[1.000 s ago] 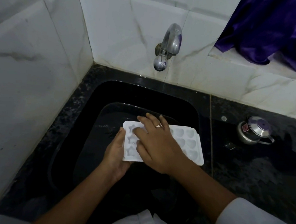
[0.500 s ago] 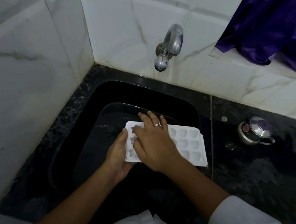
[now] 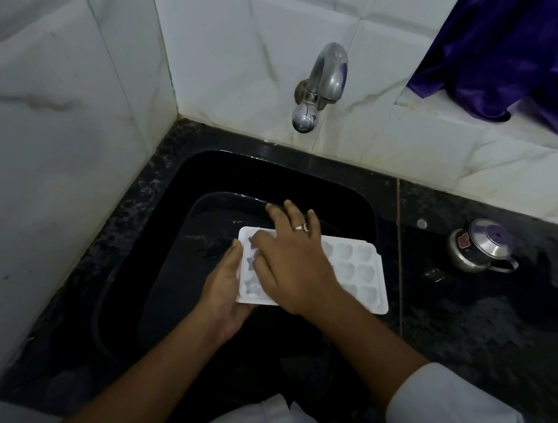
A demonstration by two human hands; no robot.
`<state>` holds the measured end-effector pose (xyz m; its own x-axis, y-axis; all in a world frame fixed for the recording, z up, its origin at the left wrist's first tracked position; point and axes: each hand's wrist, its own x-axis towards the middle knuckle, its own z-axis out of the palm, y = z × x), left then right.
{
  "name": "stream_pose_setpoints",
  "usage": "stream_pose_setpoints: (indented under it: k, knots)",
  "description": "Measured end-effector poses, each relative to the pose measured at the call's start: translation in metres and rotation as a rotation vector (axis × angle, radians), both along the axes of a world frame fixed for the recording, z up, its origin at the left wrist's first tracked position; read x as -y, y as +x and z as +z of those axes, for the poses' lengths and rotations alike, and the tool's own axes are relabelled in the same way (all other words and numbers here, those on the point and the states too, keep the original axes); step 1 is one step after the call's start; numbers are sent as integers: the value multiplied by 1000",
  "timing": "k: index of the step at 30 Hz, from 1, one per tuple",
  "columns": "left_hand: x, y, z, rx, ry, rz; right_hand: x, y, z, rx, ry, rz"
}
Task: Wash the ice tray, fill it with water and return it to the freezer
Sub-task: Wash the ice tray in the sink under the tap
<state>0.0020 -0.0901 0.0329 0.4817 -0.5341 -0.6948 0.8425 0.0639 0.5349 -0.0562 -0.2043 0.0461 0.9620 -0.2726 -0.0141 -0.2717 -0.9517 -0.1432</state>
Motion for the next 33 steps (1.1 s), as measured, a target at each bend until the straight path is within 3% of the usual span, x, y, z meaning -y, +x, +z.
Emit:
stream_pose_setpoints:
  k: [5, 17, 28, 33]
  knots:
    - [-2, 6, -2, -58, -30, 86, 6, -6, -2, -4, -23, 51]
    - [-1, 6, -12, 17, -7, 11, -2, 7, 0, 9, 8, -4]
    - [-10, 25, -26, -55, 12, 127, -13, -33, -12, -55, 71, 168]
    - [-4, 16, -29, -10, -3, 47, -16, -12, -10, -15, 59, 132]
